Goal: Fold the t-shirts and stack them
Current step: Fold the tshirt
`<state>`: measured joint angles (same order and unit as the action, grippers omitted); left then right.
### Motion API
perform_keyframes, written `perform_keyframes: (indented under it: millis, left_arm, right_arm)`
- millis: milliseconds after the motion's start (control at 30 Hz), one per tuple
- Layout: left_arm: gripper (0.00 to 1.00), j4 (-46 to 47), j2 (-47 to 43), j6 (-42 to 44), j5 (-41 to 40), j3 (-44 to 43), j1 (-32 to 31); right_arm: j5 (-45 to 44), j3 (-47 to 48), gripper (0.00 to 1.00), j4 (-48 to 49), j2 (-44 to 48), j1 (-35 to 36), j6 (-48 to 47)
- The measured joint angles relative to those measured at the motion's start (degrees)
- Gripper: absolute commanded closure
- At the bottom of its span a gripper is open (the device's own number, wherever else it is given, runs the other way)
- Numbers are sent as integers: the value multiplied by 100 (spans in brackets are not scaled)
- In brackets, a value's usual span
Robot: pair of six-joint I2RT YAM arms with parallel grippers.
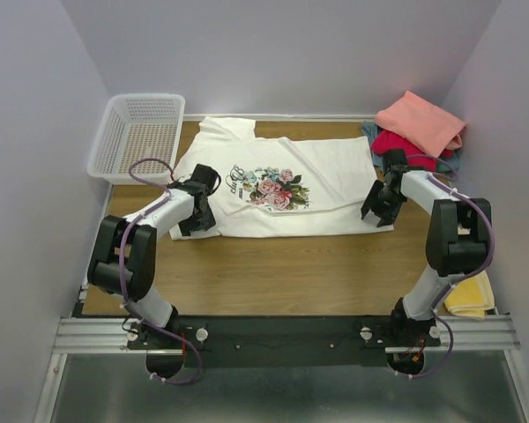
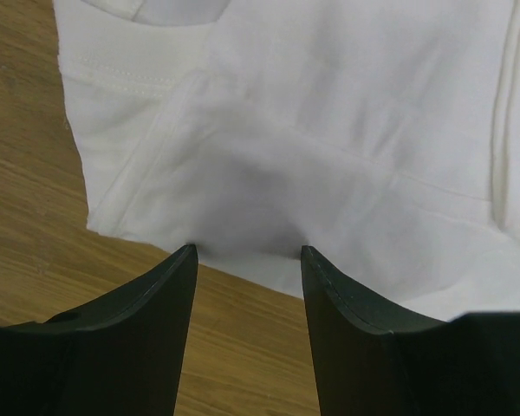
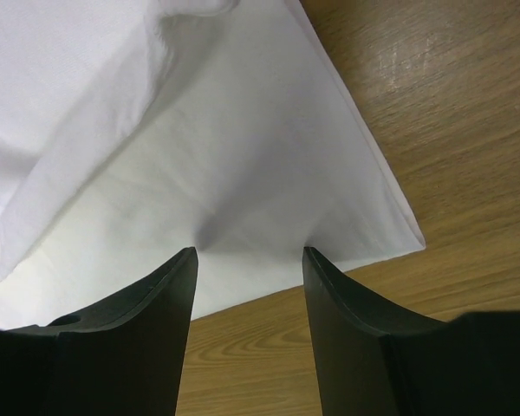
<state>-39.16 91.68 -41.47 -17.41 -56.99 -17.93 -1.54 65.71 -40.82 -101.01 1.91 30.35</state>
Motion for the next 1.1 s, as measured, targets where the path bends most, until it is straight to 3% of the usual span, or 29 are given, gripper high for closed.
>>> perform_keyframes:
  millis: [333, 900, 1100]
  left_arm:
    - [41, 74, 122, -11, -332, 168, 614]
    - [42, -125, 114, 94, -570, 216, 940]
    - [44, -234, -223, 140, -295, 511, 1058]
  right_arm:
    - [-98, 13, 41, 20, -208, 0, 13]
    - [-671, 46, 42, -321, -280, 2, 214]
    - [-879, -175, 43, -317, -140, -24, 352]
